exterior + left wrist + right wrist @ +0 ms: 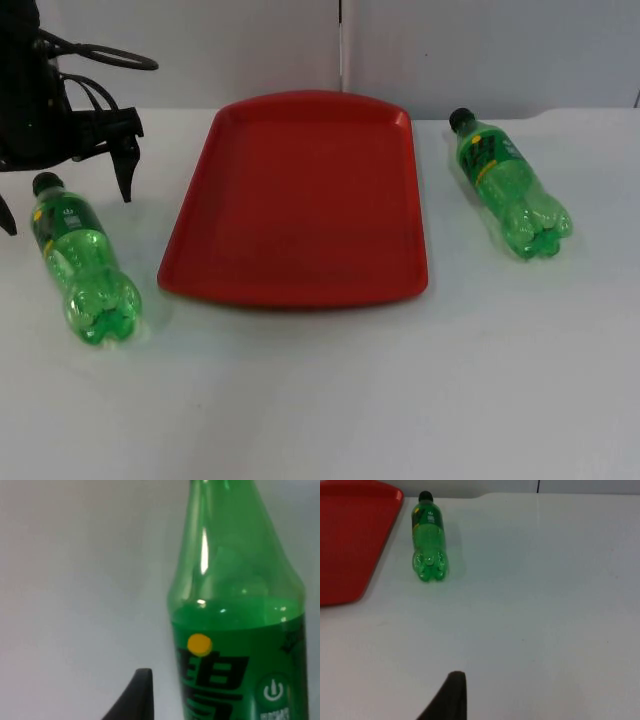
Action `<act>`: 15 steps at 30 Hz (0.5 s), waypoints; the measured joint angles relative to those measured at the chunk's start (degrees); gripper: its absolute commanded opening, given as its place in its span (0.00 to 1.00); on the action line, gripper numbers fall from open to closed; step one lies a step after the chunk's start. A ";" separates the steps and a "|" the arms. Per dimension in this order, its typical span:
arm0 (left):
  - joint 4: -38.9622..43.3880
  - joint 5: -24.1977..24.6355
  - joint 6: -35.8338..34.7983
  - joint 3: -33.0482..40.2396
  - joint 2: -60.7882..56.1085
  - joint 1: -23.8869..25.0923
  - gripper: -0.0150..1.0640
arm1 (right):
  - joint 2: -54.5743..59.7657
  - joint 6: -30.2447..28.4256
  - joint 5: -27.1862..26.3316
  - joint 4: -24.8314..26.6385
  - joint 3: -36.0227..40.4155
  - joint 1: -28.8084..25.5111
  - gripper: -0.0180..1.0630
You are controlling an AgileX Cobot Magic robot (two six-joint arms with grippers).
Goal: Place the bottle upright on the tray.
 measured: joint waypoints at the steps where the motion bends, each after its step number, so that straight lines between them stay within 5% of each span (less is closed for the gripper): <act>1: 0.03 0.00 -0.30 0.00 0.00 0.00 0.99 | 0.00 0.00 0.00 0.00 0.00 0.00 0.99; 15: -2.59 -2.47 3.41 0.00 4.19 2.89 0.99 | 0.00 0.00 0.00 0.00 0.00 0.00 0.99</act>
